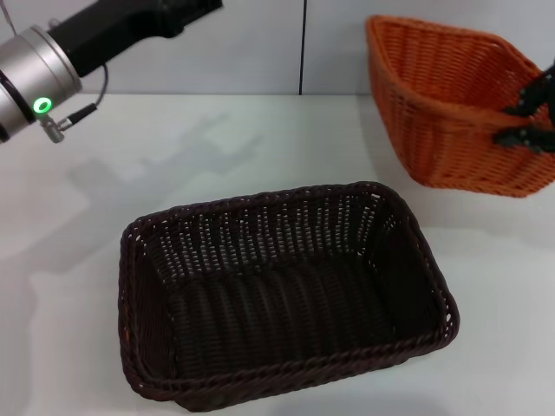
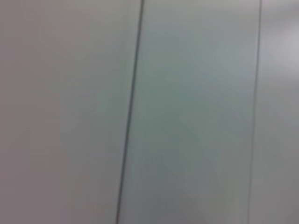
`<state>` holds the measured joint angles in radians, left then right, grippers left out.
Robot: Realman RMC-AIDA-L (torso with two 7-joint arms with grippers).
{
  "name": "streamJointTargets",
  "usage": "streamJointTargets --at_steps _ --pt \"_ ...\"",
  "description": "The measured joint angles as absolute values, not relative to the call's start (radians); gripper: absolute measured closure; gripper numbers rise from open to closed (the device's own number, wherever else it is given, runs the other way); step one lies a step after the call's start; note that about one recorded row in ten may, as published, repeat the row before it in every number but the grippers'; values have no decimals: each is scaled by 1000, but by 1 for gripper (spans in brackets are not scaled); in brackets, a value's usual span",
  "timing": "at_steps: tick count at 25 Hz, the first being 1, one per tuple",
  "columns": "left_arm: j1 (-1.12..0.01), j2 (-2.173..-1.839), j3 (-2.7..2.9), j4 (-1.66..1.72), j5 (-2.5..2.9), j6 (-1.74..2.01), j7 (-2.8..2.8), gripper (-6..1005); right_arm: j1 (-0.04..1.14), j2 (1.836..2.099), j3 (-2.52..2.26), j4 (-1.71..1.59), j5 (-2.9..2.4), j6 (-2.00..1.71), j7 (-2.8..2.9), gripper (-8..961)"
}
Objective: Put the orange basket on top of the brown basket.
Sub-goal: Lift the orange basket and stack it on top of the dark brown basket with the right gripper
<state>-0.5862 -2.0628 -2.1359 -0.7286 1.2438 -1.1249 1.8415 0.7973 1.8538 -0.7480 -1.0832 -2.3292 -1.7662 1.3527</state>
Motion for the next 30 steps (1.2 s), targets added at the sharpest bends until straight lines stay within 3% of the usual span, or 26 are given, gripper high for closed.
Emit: streamJointTargets --at_steps 6,14,30 --pt "-577 -2060 -2176 -731 1204 -1120 1854 159 837 1857 -757 -1112 -2304 -1810 1349 771" --pt "-575 -2059 -2254 -752 1204 -1129 1854 159 888 1883 -797 -1217 -2218 -1965 1347 766" --pt "-515 -2061 -2286 -742 1152 -1130 1856 159 938 1883 -897 -1307 -2220 -2180 1117 756"
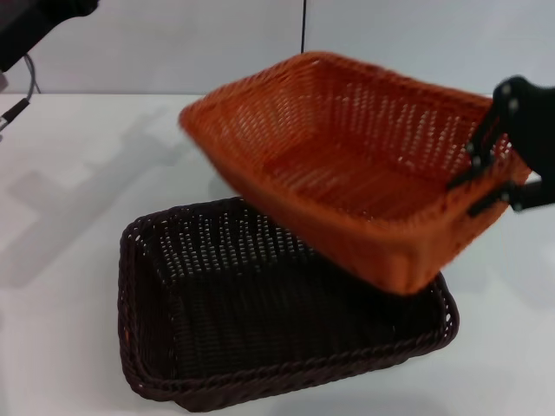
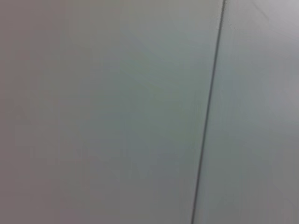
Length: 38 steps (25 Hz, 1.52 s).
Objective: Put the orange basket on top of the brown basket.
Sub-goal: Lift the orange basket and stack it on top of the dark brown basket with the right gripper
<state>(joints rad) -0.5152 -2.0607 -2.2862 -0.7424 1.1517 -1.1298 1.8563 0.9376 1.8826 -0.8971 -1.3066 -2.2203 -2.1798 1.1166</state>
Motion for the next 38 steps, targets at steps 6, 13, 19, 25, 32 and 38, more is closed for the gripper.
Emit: streamJointTargets --at_steps 6,13,19,25,32,38 --pt "-496 -2058 -2358 -756 1124 -1136 1870 159 908 1877 -974 -1319 -2217 -2182 1002 752" --pt "-489 -2058 -2407 -756 1117 -1162 1870 159 877 1886 -1046 -1346 -2196 -2185 827 748" --pt "-488 -2062 -2403 -745 1116 -1164 1881 159 869 1896 -1067 -1340 -2196 -2182 658 744" --pt "-485 -2065 -2398 -739 1115 -1168 1881 159 890 1876 -1058 -1283 -2194 -2176 563 740" --pt "-483 -2063 -2404 -734 1115 -1169 1881 159 920 1845 -1048 -1182 -2166 -2179 445 736" --pt "-478 -2063 -2408 -732 1107 -1169 1896 159 932 1831 -1018 -1166 -2128 -2185 402 732"
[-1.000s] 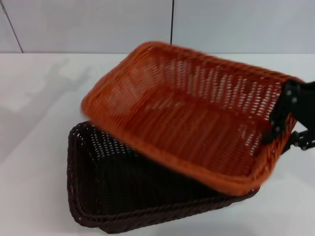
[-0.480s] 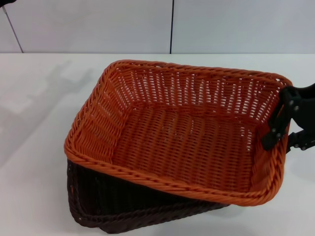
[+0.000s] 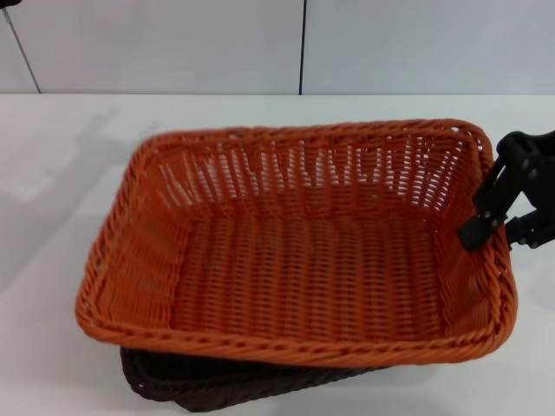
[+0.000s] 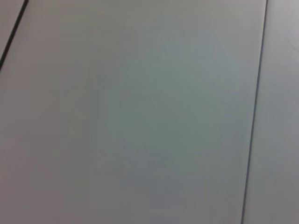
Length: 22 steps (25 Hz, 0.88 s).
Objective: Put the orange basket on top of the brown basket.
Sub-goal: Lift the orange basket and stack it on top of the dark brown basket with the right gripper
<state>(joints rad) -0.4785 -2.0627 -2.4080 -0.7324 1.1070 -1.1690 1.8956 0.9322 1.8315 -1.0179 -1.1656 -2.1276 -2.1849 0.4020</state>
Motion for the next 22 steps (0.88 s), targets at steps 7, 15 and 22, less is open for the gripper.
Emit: streamJointTargets --at_steps 7,15,22 --pt "-469 -2063 -2407 -703 1057 -1178 1928 159 944 1819 -1015 -1111 -2142 -2184 397 728" --pt "-465 -2062 -2408 -700 1036 -1195 1932 159 961 1810 -1017 -1034 -2117 -2179 386 723" --pt "-461 -2064 -2408 -698 1030 -1196 1934 159 963 1799 -1005 -983 -2062 -2127 385 680"
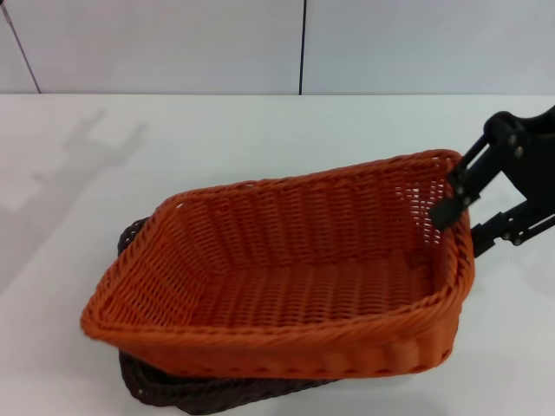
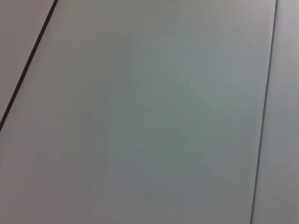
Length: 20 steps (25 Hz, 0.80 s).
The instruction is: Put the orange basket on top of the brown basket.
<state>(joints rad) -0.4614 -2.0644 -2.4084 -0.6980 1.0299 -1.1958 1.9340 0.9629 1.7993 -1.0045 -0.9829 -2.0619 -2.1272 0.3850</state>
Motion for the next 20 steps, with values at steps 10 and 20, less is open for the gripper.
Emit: streamJointTargets --at_steps 10,20 --pt "-449 -2064 -2406 -698 1006 -1214 1934 159 954 1795 -888 -936 -2055 -2009 393 311" --pt "-448 -2059 -2408 -707 998 -1222 1923 159 921 1803 -648 -775 -1988 -1852 397 312"
